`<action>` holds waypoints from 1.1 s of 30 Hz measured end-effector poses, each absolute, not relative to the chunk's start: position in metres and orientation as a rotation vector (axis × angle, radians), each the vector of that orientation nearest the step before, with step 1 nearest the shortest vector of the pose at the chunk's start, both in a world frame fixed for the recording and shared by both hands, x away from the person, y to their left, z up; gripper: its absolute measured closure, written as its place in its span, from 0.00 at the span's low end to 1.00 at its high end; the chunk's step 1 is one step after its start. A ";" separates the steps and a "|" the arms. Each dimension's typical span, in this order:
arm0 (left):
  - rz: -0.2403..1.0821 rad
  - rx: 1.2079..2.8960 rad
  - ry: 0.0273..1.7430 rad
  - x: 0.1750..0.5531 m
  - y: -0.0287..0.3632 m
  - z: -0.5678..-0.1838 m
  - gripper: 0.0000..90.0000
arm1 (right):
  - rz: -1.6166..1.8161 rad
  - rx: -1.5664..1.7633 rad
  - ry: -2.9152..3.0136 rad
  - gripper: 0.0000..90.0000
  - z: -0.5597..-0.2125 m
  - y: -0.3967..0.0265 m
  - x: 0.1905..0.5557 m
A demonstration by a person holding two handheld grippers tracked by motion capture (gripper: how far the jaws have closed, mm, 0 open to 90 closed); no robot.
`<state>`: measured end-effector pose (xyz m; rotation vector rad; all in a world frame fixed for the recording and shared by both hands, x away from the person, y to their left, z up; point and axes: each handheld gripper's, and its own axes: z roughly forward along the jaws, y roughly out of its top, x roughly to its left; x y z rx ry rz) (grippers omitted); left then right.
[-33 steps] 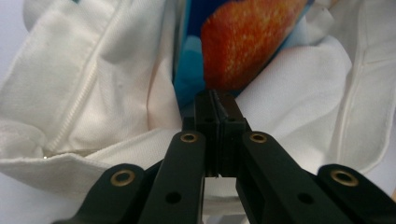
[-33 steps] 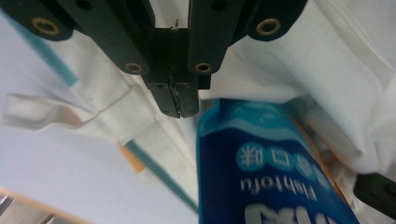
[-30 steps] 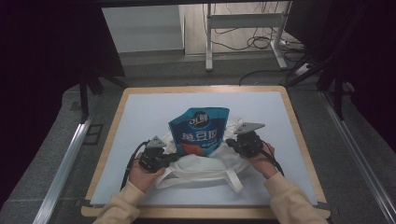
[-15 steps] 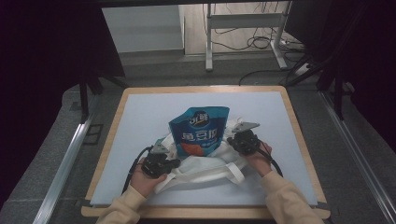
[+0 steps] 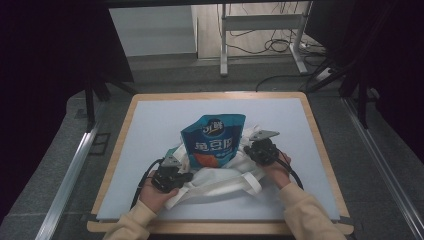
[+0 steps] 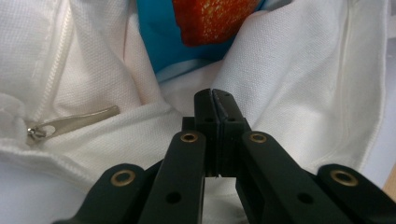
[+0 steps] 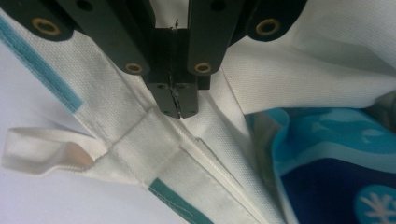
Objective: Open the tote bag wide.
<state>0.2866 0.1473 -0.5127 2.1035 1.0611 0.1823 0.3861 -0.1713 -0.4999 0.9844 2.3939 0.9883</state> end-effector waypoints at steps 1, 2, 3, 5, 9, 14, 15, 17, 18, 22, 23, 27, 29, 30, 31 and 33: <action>0.188 2.097 1.059 0.287 0.147 -0.512 0.99 | 0.996 0.973 2.391 0.99 -0.499 -0.171 0.385; 0.193 2.089 1.057 0.287 0.148 -0.510 0.99 | 1.005 0.962 2.387 0.99 -0.497 -0.171 0.384; 0.194 2.086 1.057 0.287 0.149 -0.509 0.99 | 1.018 0.953 2.382 0.99 -0.495 -0.171 0.383; 0.203 2.066 1.052 0.287 0.152 -0.505 0.99 | 1.057 0.936 2.367 0.99 -0.488 -0.173 0.379; 0.222 2.006 1.033 0.285 0.157 -0.495 0.99 | 1.091 0.926 2.358 0.99 -0.483 -0.174 0.375; 0.258 1.942 1.017 0.280 0.166 -0.482 0.99 | 1.121 0.894 2.346 0.99 -0.475 -0.175 0.368; 0.263 1.938 1.013 0.279 0.167 -0.481 0.99 | 1.123 0.881 2.343 0.99 -0.473 -0.177 0.367; 0.270 1.920 1.017 0.279 0.172 -0.478 0.99 | 1.138 0.877 2.340 0.99 -0.471 -0.179 0.364; 0.272 1.915 1.021 0.278 0.174 -0.477 0.99 | 1.143 0.868 2.336 0.99 -0.469 -0.181 0.362; 0.291 1.889 1.032 0.278 0.183 -0.474 0.99 | 1.171 0.852 2.321 0.98 -0.464 -0.191 0.353; 0.306 1.877 1.037 0.277 0.188 -0.473 0.99 | 1.177 0.850 2.316 0.98 -0.462 -0.194 0.351; 0.328 1.836 1.073 0.273 0.203 -0.473 0.99 | 1.206 0.844 2.287 0.97 -0.455 -0.211 0.343; 0.339 1.819 1.099 0.272 0.212 -0.475 0.99 | 1.220 0.860 2.267 0.97 -0.454 -0.221 0.340; 0.339 1.815 1.113 0.272 0.215 -0.477 0.98 | 1.228 0.865 2.259 0.95 -0.454 -0.227 0.339; 0.345 1.809 1.131 0.272 0.219 -0.479 0.97 | 1.232 0.876 2.257 0.93 -0.454 -0.231 0.339; 0.342 1.794 1.170 0.273 0.227 -0.486 0.94 | 1.251 0.901 2.246 0.86 -0.454 -0.242 0.338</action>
